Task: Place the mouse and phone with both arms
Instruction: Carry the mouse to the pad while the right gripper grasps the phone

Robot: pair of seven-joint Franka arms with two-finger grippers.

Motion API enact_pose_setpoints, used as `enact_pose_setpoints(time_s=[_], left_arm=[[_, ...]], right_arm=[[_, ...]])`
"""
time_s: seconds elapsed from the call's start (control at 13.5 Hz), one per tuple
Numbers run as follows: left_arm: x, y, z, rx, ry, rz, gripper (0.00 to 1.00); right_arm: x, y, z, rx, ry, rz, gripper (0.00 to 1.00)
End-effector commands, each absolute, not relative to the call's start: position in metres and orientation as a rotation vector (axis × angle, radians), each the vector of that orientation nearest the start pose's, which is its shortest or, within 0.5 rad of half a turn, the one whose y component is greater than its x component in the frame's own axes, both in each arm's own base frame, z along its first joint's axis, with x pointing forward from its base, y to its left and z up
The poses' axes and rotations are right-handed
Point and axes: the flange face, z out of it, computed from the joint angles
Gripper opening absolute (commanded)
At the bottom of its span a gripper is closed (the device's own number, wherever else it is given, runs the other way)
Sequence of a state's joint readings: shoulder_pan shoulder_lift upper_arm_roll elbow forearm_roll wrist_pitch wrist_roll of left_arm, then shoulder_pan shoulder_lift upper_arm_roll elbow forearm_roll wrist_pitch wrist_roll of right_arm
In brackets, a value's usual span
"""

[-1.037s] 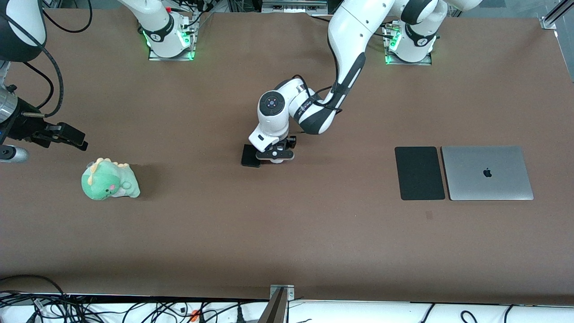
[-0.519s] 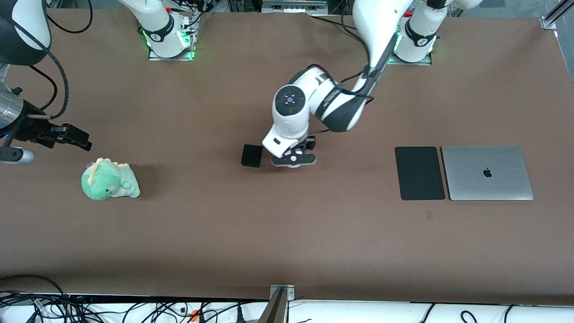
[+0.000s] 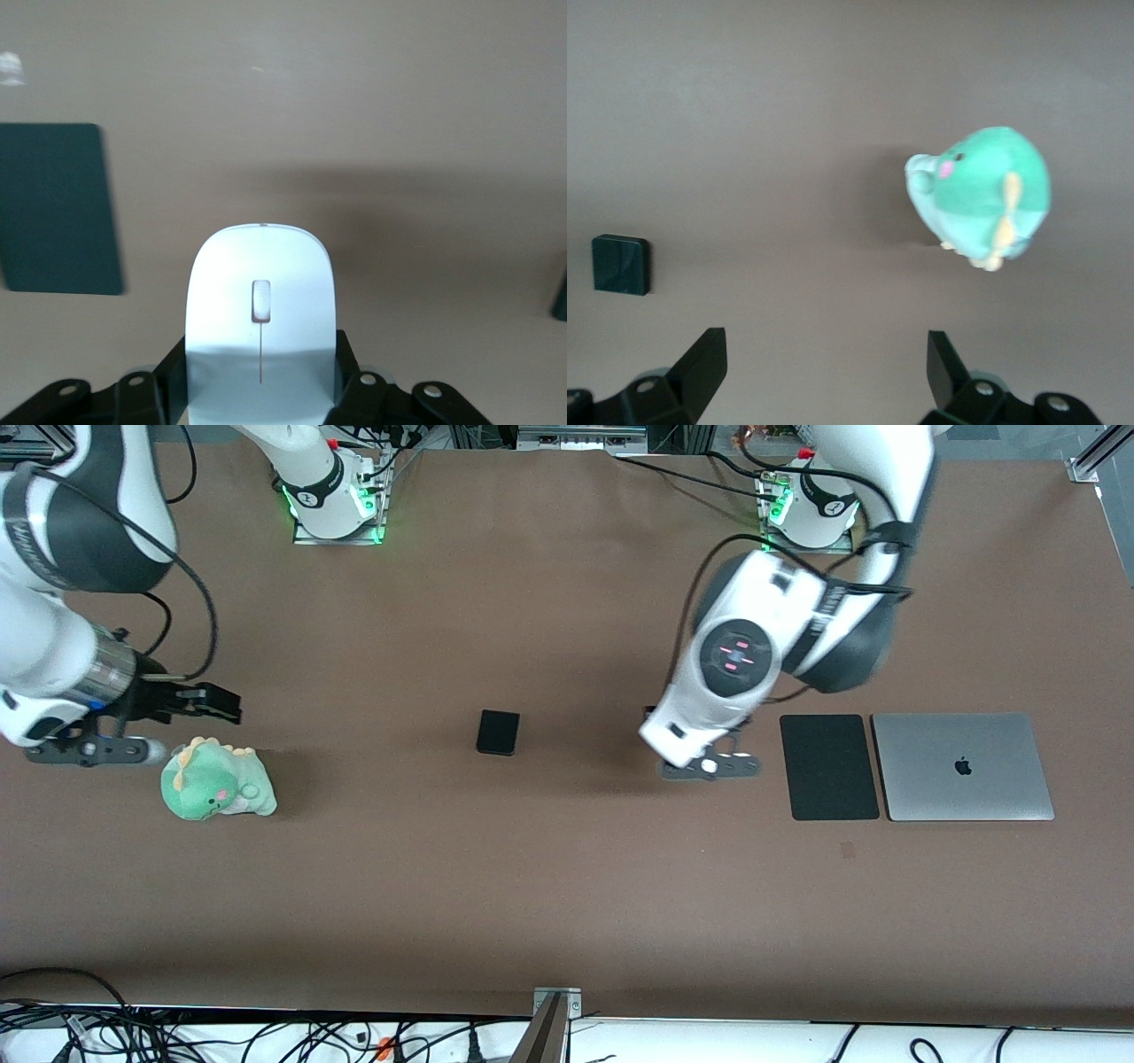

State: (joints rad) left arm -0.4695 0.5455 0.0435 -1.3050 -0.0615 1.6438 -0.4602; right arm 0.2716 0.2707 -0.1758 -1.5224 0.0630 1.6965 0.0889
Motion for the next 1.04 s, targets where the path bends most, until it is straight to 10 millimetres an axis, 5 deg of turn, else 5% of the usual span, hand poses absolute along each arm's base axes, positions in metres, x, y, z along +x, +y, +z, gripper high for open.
enact_pose_setpoints(time_s=[0.0, 0.3, 0.59, 0.96], left_arm=[[0.637, -0.217, 0.431, -3.091, -0.042, 0.388, 0.29], [0.641, -0.122, 0.418, -3.079, -0.02, 0.468, 0.29], [0.615, -0.057, 0.383, -3.085, 0.06, 0.32, 0.28], [0.579, -0.049, 0.301, -3.107, 0.076, 0.169, 0.28]], right_arm=[[0.634, 0.118, 0.476, -3.086, 0.109, 0.154, 1.0], [0.64, 0.201, 0.43, -3.086, 0.224, 0.086, 1.0], [0.64, 0.271, 0.373, -3.079, 0.23, 0.004, 1.0], [0.607, 0.334, 0.307, -3.042, 0.33, -0.051, 1.0]])
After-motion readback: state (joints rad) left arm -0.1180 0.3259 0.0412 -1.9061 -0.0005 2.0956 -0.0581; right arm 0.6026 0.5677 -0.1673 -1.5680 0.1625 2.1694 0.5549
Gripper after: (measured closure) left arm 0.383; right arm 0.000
